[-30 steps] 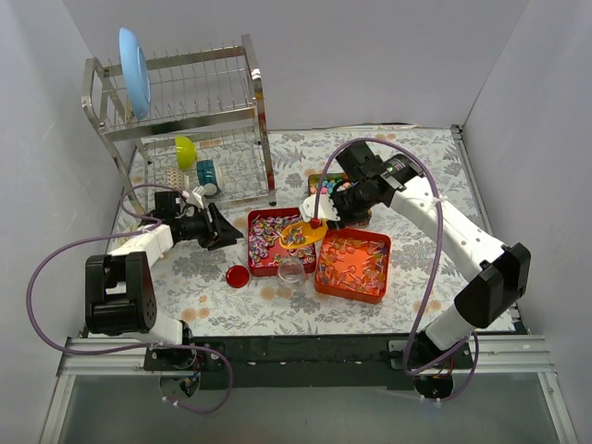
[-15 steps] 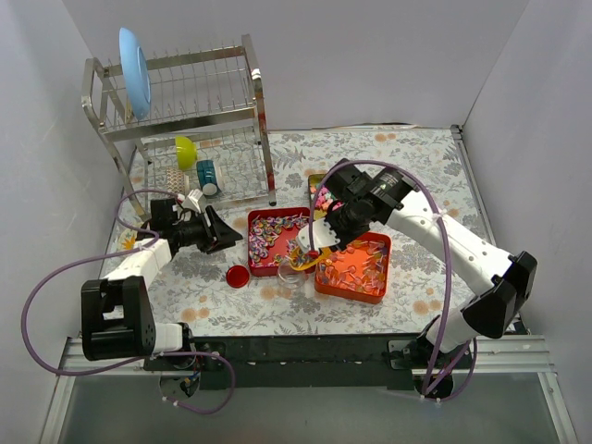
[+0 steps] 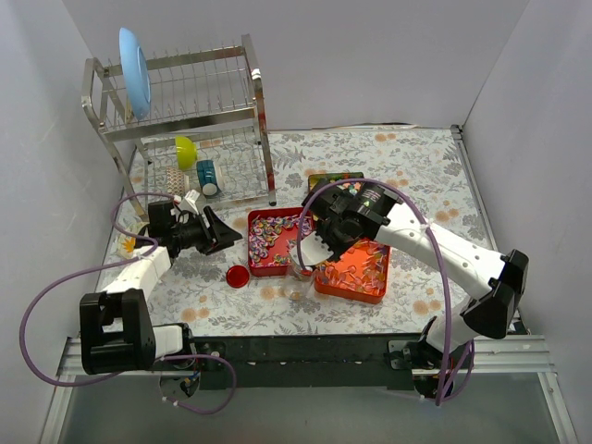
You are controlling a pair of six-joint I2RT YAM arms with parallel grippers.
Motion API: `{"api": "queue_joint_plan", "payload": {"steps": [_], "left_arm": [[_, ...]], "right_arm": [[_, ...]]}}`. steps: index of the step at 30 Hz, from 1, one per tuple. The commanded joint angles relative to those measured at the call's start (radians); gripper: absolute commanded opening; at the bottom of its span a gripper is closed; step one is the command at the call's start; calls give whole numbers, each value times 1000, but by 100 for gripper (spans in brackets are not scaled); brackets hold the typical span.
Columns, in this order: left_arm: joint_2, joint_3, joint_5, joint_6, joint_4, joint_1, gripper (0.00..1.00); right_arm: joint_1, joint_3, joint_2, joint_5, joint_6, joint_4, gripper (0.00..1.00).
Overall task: Pack the candies
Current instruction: Place the fake candies in the packing bottle.
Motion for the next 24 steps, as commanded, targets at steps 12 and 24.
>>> {"api": "queue_joint_plan", "payload": {"steps": [12, 24], "left_arm": [[-70, -50, 22, -58, 97, 8, 52], [-104, -72, 30, -87, 111, 8, 55]], "right_arm": [[145, 105, 16, 253, -1, -59, 1], [202, 109, -4, 317, 19, -65, 1]]}}
